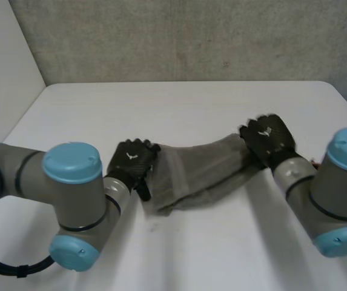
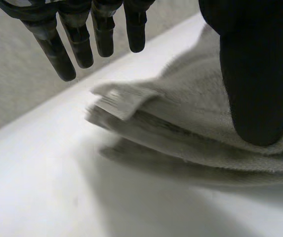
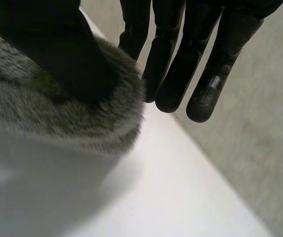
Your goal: Fold the towel.
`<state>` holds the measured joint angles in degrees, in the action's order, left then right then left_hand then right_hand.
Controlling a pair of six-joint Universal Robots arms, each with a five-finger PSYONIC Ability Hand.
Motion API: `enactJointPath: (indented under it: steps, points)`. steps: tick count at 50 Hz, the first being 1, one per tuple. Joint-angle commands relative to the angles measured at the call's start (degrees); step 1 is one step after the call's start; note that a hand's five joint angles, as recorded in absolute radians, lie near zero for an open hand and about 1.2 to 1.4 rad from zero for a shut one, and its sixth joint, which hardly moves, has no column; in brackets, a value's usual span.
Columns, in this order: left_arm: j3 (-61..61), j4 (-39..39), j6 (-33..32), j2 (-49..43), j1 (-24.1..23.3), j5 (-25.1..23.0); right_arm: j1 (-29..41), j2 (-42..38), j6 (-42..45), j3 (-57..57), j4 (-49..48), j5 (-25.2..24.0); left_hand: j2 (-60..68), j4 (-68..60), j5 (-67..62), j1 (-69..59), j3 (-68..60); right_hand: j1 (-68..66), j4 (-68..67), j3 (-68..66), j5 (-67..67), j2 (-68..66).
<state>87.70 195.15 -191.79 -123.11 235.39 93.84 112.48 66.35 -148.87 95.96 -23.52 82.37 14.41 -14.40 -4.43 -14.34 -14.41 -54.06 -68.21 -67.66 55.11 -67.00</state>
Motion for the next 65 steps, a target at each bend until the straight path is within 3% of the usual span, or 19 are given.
enactJointPath:
  steps: [1,9,11,20,21,22,23,24,28,30,31,33,41,50,54,59,65]
  points:
    - [2.6,1.0,4.0,8.2,0.8,5.7,13.3,-2.6,1.6,-9.0,0.8,1.7,1.7,-1.7,-1.7,-1.8,-1.7,-25.9,-11.8,-12.3,14.9,-13.0]
    - [7.3,1.2,6.4,14.9,6.6,7.2,24.9,-9.4,4.4,-12.9,0.9,0.2,0.9,-0.9,-0.8,-0.9,-0.9,-25.9,-11.8,-12.3,14.9,-13.0]
    - [8.9,1.2,6.5,16.1,10.0,7.0,27.6,-12.9,4.3,-12.9,0.9,-1.8,0.9,-0.9,-0.8,-0.9,-0.9,-25.9,-11.8,-12.3,14.9,-13.0]
    - [10.4,1.2,6.7,16.5,12.8,5.0,28.3,-16.7,4.1,-13.1,0.9,-5.0,0.7,-0.7,-0.7,-0.8,-0.7,-25.9,-11.8,-12.3,14.9,-13.0]
    - [10.5,1.2,7.0,16.5,12.7,3.7,28.1,-15.6,3.4,-13.1,0.9,-4.8,0.7,-0.7,-0.7,-0.8,-0.7,-9.2,5.0,4.4,-1.9,3.8]
    - [10.4,1.2,7.6,16.5,12.4,2.5,28.1,-13.4,2.6,-13.1,1.1,-4.6,0.8,-0.9,-0.8,-0.9,-0.8,21.1,35.3,34.7,-32.2,34.1]
    - [10.4,1.2,7.6,16.5,12.4,2.5,28.1,-13.4,2.6,-13.1,1.1,-4.6,0.9,-0.9,-0.8,-0.9,-0.9,21.4,35.6,35.0,-32.5,34.4]
    - [10.0,1.2,8.2,16.6,12.1,1.4,27.8,-10.3,1.2,-13.0,1.2,-3.7,0.9,-0.9,-0.8,-0.9,-0.9,44.1,58.2,57.7,-55.1,57.0]
    - [8.8,1.2,9.5,16.6,11.8,0.0,25.3,-4.8,-4.8,-13.0,1.5,0.5,0.9,-0.9,-0.8,-0.9,-0.9,44.1,58.2,57.7,-55.1,57.0]
    - [5.9,0.8,10.7,16.2,10.4,-0.1,21.7,-0.8,-14.4,-12.6,2.9,4.2,1.0,-1.0,-1.0,-1.1,-1.0,44.1,58.2,57.7,-55.1,57.0]
    - [5.9,0.8,10.7,16.2,10.3,-0.1,21.6,-0.8,-14.4,-12.6,2.9,4.2,1.0,-1.0,-1.0,-1.1,-1.0,44.1,58.2,57.7,-55.1,57.0]
    - [4.2,0.6,11.2,15.7,9.1,-0.1,18.9,1.7,-22.7,-12.9,7.8,4.7,1.2,-1.2,-1.2,-1.3,-1.2,44.1,58.2,57.7,-55.1,57.0]
    - [-3.2,-3.2,16.8,12.1,1.2,-0.3,11.3,1.8,-34.3,-15.4,22.4,2.7,1.0,-1.0,-1.0,-1.1,-1.0,44.1,58.2,57.7,-55.1,57.0]
    - [-6.5,-8.9,20.6,1.7,-1.3,-0.6,9.4,-8.2,-35.8,-19.6,24.7,-3.7,0.9,-0.9,-0.8,-0.9,-0.9,44.1,58.2,57.7,-55.1,57.0]
    - [-6.0,-9.3,20.0,-0.3,-0.4,-0.3,9.9,-11.7,-35.4,-20.8,24.6,-3.8,0.7,-0.7,-0.7,-0.8,-0.7,44.1,58.2,57.7,-55.1,57.0]
    - [-3.5,-10.6,19.1,-1.1,4.6,-0.4,10.3,-16.9,-32.5,-23.2,24.7,-3.4,0.7,-0.7,-0.7,-0.7,-0.7,44.1,58.2,57.7,-55.1,57.0]
    - [-1.7,-10.8,16.0,-1.0,5.0,-0.2,10.3,-18.5,-27.7,-23.9,24.7,-2.8,0.2,-0.2,-0.2,-0.2,-0.2,44.1,58.2,57.7,-55.1,57.0]
